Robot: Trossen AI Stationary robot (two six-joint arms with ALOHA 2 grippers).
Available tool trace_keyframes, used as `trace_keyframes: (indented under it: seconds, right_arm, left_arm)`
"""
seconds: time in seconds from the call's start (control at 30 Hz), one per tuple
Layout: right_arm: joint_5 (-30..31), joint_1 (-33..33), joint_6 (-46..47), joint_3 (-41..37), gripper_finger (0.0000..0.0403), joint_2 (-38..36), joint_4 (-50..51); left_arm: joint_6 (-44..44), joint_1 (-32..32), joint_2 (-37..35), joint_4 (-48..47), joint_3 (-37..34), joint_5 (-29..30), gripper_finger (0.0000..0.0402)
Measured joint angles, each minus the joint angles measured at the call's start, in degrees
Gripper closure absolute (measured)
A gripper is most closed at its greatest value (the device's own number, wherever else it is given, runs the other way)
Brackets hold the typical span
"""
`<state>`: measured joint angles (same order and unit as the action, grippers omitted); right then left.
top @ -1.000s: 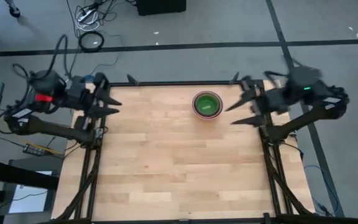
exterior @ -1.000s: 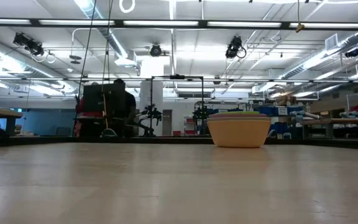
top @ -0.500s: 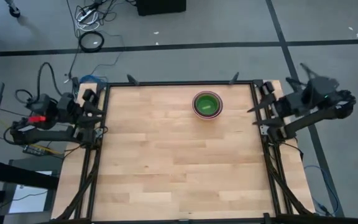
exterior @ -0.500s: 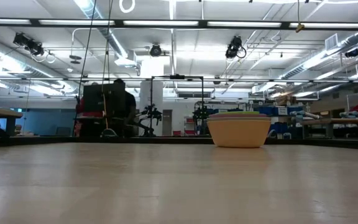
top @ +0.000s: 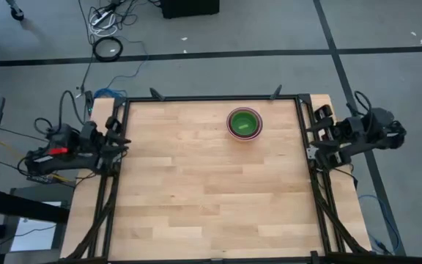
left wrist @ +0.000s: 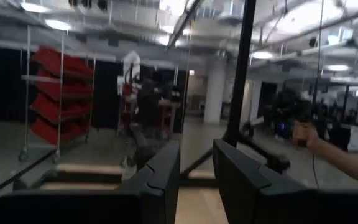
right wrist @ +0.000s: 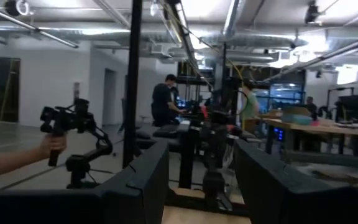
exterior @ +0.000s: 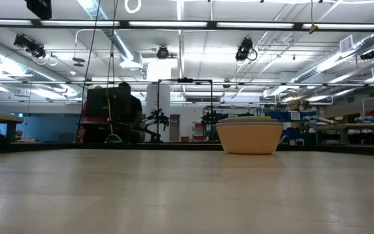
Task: Nest bowls inside each other
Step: Return to Home Position
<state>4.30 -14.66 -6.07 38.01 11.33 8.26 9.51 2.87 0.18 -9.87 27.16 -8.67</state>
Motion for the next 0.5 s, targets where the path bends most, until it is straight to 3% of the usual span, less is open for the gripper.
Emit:
trace_keyframes:
  seconds: [0.23, 0.5]
  right_arm:
    - [0.7, 0.0, 1.3, -9.6, 0.0237, -5.2, -2.9]
    - [1.3, 1.3, 1.3, -23.9, 0.0237, -5.2, -17.9]
  left_arm:
    - [-1.5, 0.0, -0.2, 0.6, -3.6, 2.3, 0.0298]
    - [-3.2, 0.0, -0.1, 5.1, -11.6, 4.5, 0.0298]
